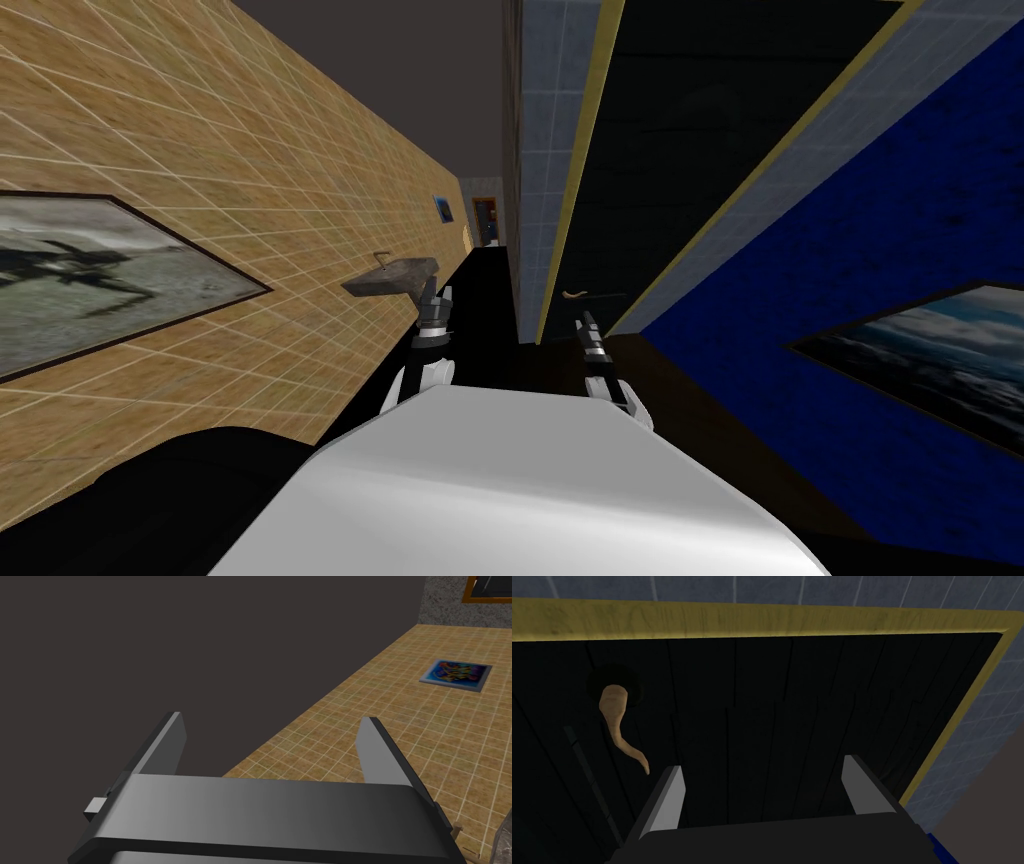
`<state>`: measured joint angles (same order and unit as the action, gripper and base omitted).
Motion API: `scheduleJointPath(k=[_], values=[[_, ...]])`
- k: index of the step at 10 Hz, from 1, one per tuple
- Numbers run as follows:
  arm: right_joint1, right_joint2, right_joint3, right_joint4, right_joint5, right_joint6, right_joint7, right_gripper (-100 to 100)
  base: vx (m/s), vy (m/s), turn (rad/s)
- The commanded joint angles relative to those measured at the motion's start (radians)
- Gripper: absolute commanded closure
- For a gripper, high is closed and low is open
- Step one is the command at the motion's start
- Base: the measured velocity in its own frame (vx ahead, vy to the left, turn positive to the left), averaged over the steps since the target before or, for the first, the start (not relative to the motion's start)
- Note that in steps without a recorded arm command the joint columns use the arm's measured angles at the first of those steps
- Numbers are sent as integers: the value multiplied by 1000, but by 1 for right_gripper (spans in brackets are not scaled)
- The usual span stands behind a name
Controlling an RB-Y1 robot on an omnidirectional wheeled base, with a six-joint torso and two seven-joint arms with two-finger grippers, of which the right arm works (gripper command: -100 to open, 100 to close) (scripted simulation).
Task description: Pull the door open
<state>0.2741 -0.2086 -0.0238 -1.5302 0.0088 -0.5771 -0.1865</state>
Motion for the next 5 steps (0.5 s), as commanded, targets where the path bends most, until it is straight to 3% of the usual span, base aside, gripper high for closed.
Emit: scheduleJointPath(k=[1, 5], values=[[-10, -2, 1, 43, 0, -11, 1, -100, 51, -72, 44], [-42, -27, 3, 141, -6, -25, -5, -100, 42, -64, 78]])
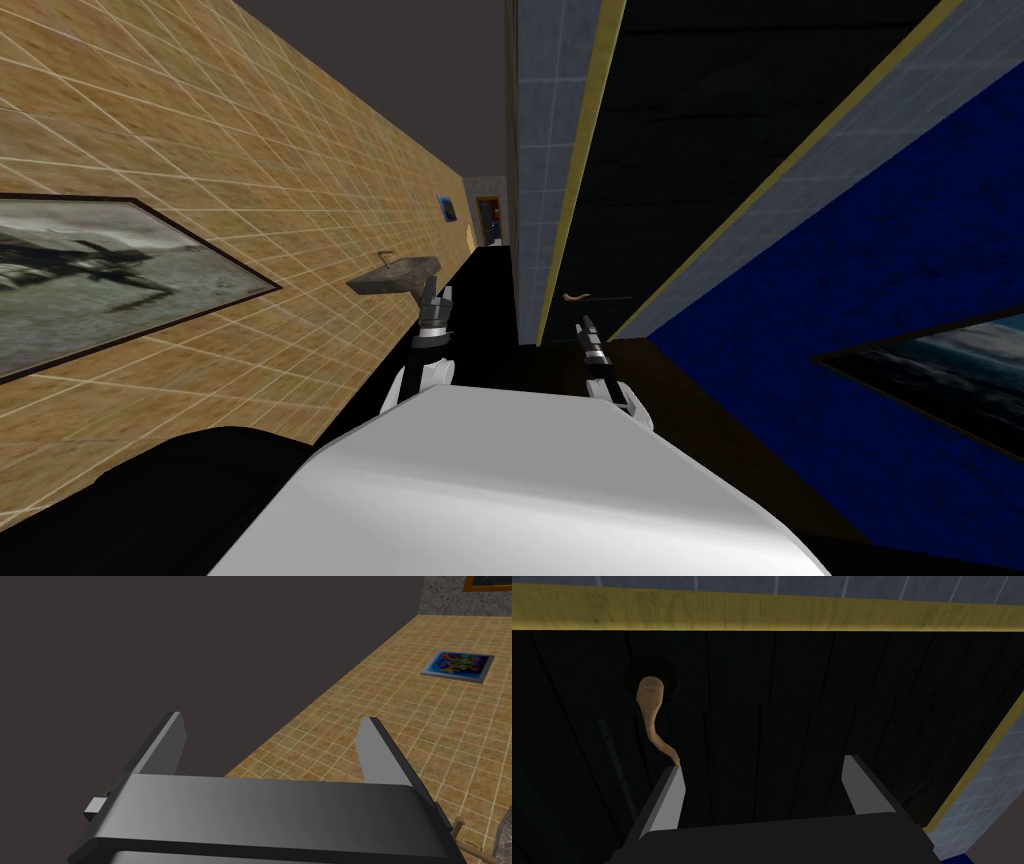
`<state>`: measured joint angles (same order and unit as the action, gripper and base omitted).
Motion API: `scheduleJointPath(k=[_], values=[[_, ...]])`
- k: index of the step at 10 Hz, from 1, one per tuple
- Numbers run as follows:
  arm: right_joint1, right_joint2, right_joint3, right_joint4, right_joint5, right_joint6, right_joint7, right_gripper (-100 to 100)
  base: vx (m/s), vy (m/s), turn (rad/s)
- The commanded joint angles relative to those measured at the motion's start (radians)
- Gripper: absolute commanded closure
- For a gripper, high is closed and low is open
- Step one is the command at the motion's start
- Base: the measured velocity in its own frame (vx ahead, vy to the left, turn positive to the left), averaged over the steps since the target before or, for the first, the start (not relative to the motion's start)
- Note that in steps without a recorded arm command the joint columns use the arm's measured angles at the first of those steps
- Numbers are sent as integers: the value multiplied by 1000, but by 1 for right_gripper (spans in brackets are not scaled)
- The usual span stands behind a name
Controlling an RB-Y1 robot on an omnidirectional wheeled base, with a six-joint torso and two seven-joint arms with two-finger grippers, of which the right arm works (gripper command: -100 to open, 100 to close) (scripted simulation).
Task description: Pull the door open
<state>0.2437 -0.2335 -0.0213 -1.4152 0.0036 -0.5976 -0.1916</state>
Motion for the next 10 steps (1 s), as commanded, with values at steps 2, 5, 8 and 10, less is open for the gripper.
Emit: scheduleJointPath(k=[2, 5, 8, 10], values=[[-22, -10, 1, 58, -2, -9, -1, -100, 52, -64, 78], [-42, -25, 2, 119, -6, -18, -5, -100, 42, -69, 76], [-69, -45, 3, 203, -10, -31, -10, -100, 54, -79, 92], [-77, -51, 4, 227, -12, -34, -11, -100, 51, -62, 58]])
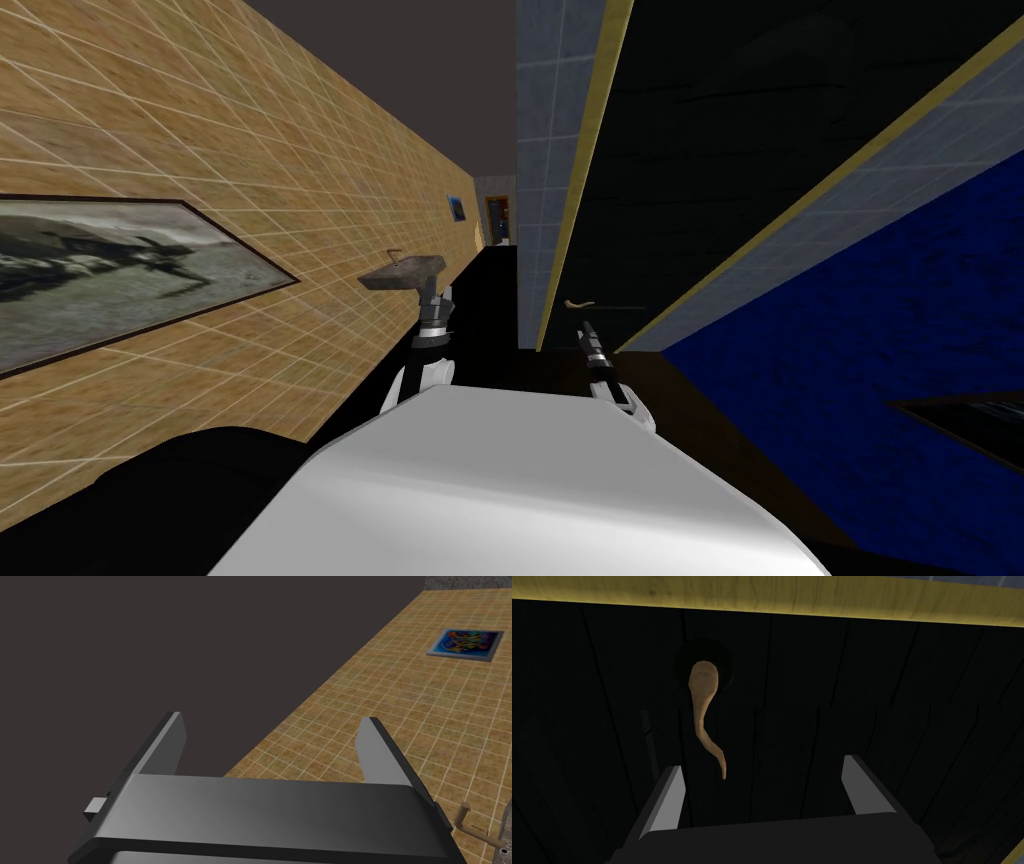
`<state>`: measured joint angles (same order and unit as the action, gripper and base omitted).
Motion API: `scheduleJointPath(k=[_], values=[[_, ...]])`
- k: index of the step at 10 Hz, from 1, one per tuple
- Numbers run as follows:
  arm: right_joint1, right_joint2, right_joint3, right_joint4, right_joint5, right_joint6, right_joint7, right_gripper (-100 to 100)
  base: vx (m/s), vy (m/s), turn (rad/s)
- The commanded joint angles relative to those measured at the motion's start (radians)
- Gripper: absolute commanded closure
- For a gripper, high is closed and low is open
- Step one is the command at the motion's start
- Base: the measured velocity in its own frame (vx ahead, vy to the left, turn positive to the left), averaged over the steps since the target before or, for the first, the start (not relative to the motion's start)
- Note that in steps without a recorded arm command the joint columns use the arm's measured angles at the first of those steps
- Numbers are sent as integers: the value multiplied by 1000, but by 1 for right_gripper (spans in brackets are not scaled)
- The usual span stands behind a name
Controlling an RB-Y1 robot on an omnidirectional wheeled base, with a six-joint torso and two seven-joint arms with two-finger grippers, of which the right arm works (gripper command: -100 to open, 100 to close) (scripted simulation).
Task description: Pull the door open
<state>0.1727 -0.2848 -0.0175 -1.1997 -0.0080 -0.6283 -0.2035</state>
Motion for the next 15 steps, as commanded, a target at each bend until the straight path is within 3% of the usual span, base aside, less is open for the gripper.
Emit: scheduleJointPath(k=[1, 6, 8, 15], values=[[-14, -6, 0, 36, -1, -7, -1, -100, 37, -51, 52], [-54, -36, 2, 160, -8, -26, -8, -100, 54, -80, 95], [-57, -38, 2, 166, -9, -27, -9, -100, 44, -71, 39], [-49, -107, -81, 293, -56, -111, -55, -100, 176, 20, 168]])
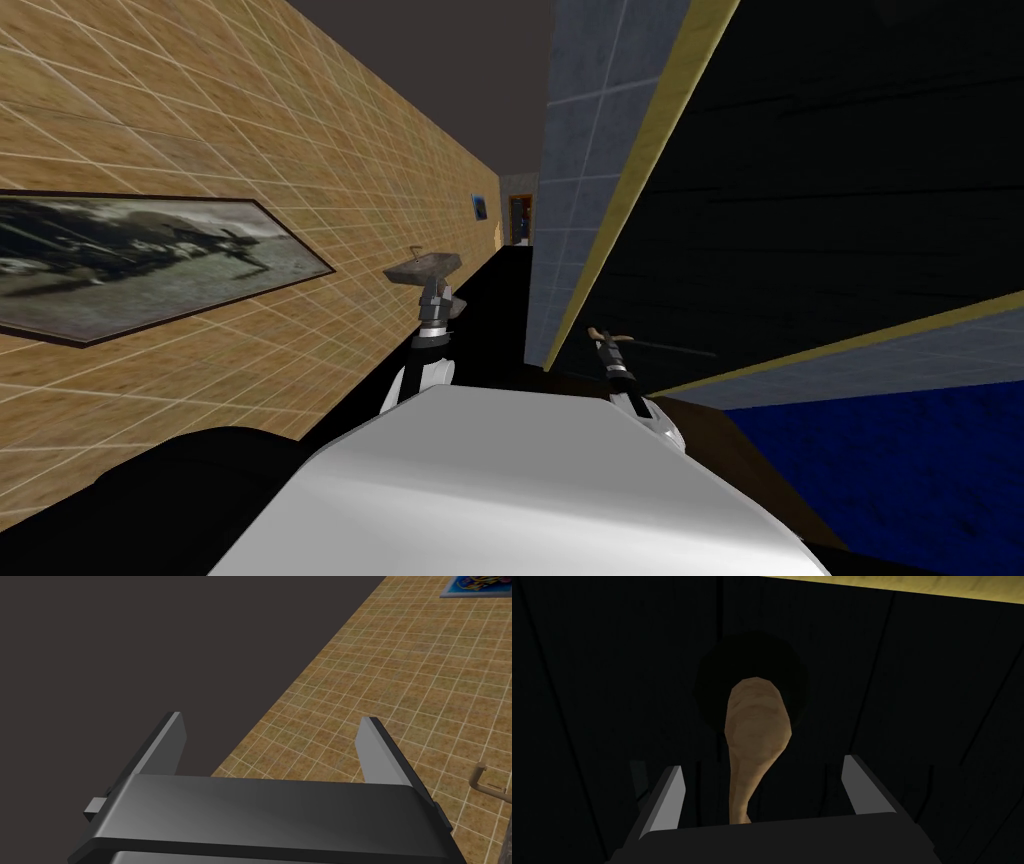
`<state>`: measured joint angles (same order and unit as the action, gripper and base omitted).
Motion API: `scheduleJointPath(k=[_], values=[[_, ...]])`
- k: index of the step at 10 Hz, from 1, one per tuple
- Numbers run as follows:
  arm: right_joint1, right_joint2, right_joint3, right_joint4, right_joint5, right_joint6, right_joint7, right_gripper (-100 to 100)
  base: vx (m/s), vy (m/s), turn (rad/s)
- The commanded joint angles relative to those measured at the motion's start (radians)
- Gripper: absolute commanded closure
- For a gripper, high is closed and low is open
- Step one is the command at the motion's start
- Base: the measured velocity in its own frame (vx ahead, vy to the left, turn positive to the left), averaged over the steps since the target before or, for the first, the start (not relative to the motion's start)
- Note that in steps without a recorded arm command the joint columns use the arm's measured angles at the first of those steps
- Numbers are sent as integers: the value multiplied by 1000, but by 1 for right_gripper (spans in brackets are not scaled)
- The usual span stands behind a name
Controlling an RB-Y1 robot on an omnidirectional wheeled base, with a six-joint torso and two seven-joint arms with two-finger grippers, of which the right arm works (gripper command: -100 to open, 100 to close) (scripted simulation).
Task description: Pull the door open
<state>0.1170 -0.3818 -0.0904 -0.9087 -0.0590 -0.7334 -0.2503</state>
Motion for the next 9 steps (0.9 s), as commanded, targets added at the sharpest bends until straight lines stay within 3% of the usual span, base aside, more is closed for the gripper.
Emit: scheduleJointPath(k=[1, 2, 3, 8, 9], values=[[8, -16, -16, 13, -9, -14, -13, -100, 195, 11, 137], [-10, -10, -9, 40, -5, -24, -7, -100, 87, 5, 20], [-10, -10, -9, 40, -5, -24, -7, 100, -10, -4, -16], [-10, -10, -9, 40, -5, -24, -7, 100, -17, -2, 1], [3, -23, 0, 37, -1, -38, -23, 100, -90, -24, 107]])
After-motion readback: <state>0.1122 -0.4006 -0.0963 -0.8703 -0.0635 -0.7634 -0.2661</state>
